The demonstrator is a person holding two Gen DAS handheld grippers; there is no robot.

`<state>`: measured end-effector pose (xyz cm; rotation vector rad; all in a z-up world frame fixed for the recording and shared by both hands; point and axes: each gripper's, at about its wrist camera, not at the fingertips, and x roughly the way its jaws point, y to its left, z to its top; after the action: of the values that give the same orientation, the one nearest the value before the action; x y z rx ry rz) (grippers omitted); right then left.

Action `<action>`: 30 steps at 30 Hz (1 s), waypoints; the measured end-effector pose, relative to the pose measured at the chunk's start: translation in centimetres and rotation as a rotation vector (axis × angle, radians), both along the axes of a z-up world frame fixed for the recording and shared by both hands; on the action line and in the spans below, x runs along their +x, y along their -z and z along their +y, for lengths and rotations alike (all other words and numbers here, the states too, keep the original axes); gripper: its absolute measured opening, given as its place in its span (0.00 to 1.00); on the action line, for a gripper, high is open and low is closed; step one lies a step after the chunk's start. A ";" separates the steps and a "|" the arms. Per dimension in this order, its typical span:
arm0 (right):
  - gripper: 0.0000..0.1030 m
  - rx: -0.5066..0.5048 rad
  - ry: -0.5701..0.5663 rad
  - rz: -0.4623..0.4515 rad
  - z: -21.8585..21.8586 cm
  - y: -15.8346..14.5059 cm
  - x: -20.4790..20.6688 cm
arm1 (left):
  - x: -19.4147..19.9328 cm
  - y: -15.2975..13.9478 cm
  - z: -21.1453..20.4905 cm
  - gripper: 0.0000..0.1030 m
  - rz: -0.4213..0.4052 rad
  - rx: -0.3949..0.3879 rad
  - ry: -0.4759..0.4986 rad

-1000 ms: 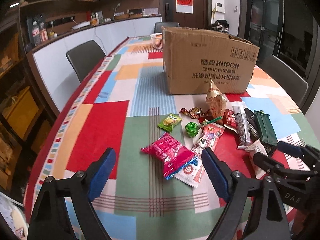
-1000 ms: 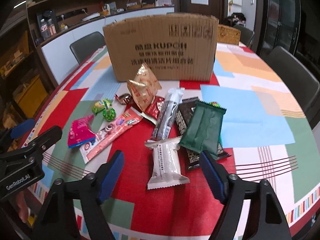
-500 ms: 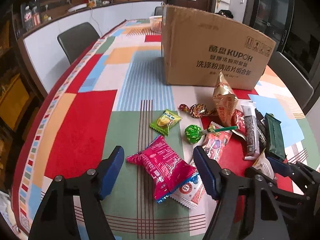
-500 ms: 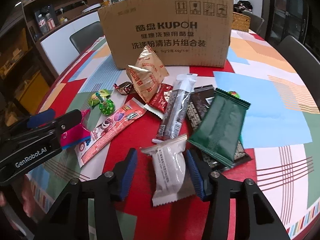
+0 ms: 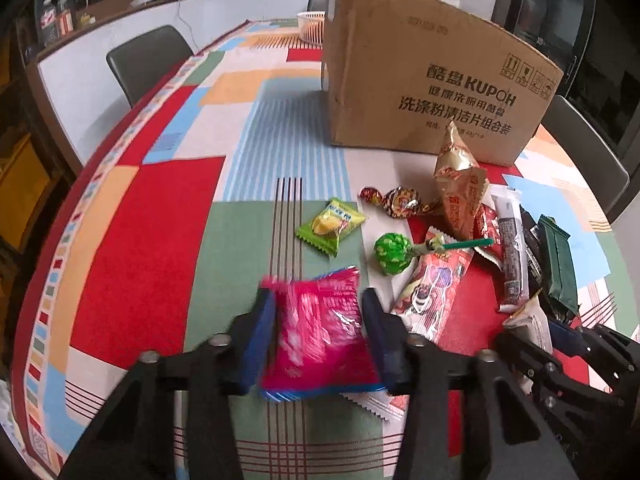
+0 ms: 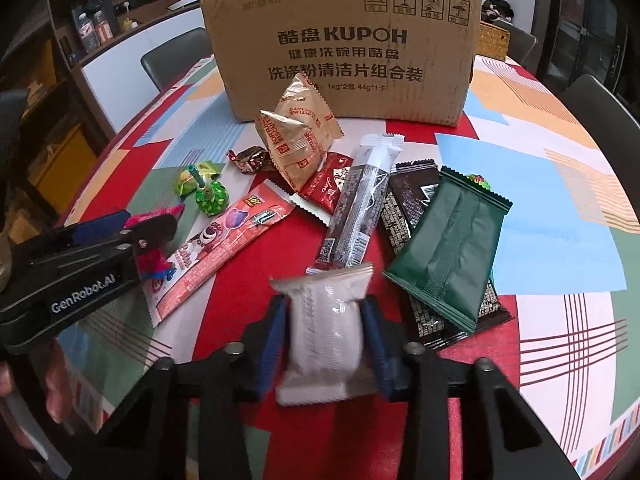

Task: Organize snacks
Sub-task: 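Grasp the pink candy bag with the left tool while the right tool grasps the white-wrapped bar, then carry both snacks over the cardboard box and open both tools to drop them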

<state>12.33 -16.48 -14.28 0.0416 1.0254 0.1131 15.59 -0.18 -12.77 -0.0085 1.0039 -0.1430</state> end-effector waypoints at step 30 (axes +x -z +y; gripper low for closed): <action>0.34 0.064 -0.015 -0.279 -2.0 -10.3 1.6 | 0.7 -10.5 -3.5 0.36 -0.201 -0.104 0.170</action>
<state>13.90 -18.48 -3.95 0.0742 0.7435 0.1607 16.25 -3.63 -2.30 -0.0040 0.7951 -0.3451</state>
